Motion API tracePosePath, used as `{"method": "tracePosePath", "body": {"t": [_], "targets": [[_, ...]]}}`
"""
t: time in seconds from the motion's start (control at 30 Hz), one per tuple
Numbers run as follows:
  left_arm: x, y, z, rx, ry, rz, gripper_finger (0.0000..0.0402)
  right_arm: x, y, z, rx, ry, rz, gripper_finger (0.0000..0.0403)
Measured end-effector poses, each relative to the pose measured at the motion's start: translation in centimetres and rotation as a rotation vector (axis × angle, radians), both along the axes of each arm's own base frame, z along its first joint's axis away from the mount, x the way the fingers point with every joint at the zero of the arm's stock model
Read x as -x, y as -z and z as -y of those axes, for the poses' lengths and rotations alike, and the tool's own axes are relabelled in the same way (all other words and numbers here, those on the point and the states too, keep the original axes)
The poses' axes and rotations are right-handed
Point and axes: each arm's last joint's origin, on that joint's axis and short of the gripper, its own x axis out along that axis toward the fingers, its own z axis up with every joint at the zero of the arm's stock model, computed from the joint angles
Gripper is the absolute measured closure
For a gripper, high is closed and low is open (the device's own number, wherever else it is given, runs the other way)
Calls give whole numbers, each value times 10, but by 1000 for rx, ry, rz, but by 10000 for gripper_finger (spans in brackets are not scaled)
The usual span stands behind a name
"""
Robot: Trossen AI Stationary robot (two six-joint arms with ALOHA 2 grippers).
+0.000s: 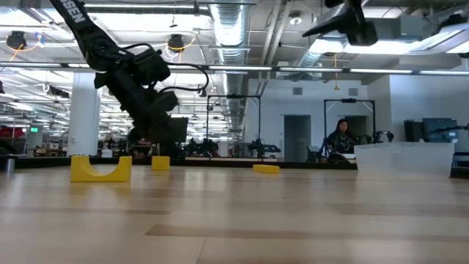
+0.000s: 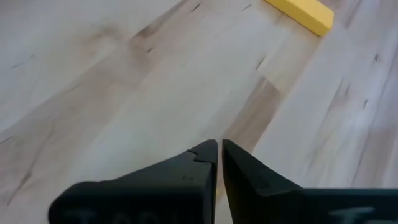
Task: Sort & place blocks by color
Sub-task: Put the top left yellow block into the transparent bin
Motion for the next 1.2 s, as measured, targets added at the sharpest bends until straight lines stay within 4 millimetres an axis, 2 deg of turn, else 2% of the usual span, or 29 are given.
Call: {"method": "tracePosePath", "body": {"t": [0.27, 0.43, 0.63, 0.8, 0.93, 1.07, 1.2], "targets": [[-2, -3, 3, -6, 11, 16, 399, -1, -2, 1, -22, 1, 20, 117], [0, -10, 2, -61, -66, 4, 379, -1, -2, 1, -34, 7, 21, 117], [2, -12, 2, -101, -110, -20, 291, -1, -1, 2, -34, 8, 12, 117], [0, 9, 5, 5, -158, -110, 199, -2, -1, 8, -26, -3, 7, 117], [-4, 22, 8, 67, -221, -150, 156, -3, -1, 11, -28, -1, 6, 117], [-8, 29, 12, 57, -251, -179, 168, -3, -1, 13, -28, -20, 4, 117], [-10, 28, 15, 43, -255, -181, 237, -3, -1, 15, -27, -29, 2, 117]]}}
